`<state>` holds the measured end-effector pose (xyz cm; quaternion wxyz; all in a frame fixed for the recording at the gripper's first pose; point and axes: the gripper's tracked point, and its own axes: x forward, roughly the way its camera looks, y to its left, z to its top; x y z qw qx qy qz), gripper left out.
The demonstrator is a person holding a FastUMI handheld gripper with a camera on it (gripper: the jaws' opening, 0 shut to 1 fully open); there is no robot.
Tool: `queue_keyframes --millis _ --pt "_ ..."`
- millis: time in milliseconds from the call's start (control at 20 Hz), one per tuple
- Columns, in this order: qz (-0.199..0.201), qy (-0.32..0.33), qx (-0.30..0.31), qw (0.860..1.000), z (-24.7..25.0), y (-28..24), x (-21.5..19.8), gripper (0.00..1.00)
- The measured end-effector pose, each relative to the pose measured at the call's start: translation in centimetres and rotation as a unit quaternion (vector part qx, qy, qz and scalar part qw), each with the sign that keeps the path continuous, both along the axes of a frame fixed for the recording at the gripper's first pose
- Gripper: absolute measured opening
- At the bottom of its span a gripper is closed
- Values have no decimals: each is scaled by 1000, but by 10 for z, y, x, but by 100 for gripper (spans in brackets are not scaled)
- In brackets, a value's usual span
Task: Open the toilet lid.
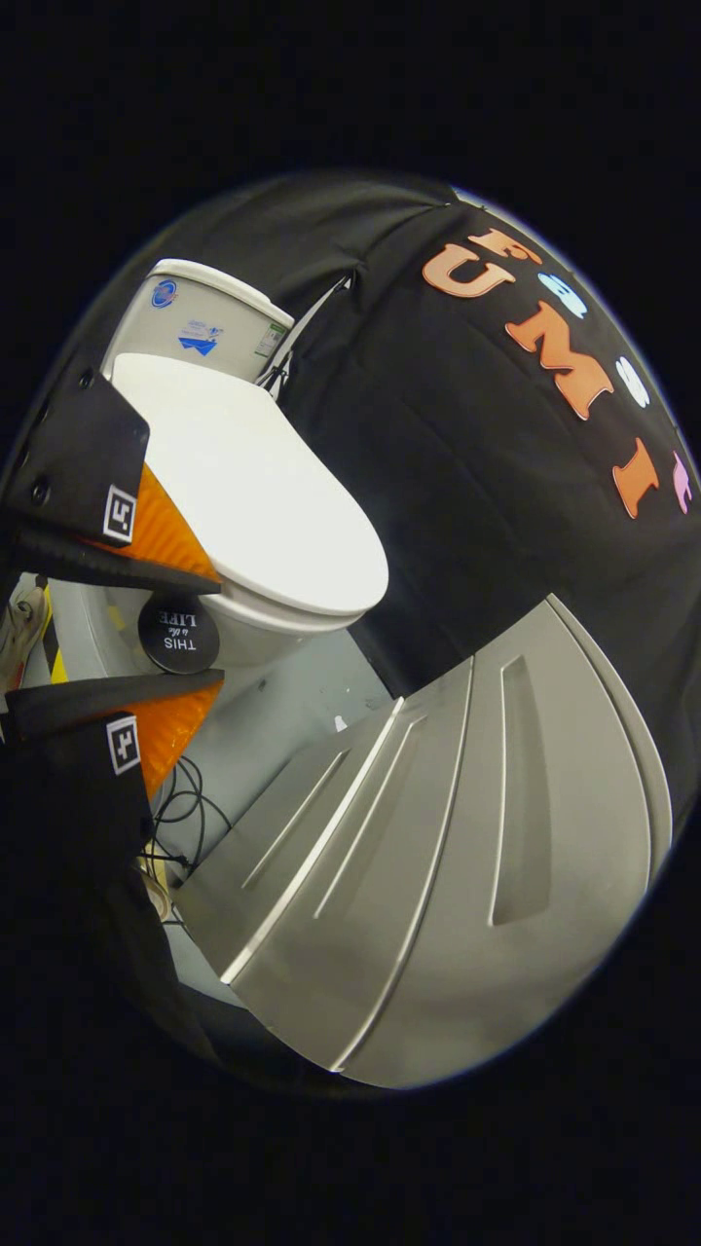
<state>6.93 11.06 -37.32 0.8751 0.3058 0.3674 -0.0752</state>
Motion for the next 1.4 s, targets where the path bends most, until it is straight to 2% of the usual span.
queue_keyframes --millis 350,500,700,750,850,900,1400 --pt "-19 -7 1 1000 -1 -2 0 51" --pt "-34 -18 6 999 8 -2 -2 29" --pt "-38 -32 18 999 14 1 2 29" --pt "-43 -30 16 998 15 1 0 18" --pt "-45 -37 20 998 16 2 6 18" --pt "-46 -43 18 998 17 0 6 9" --pt "-48 -86 1 995 48 5 5 8"
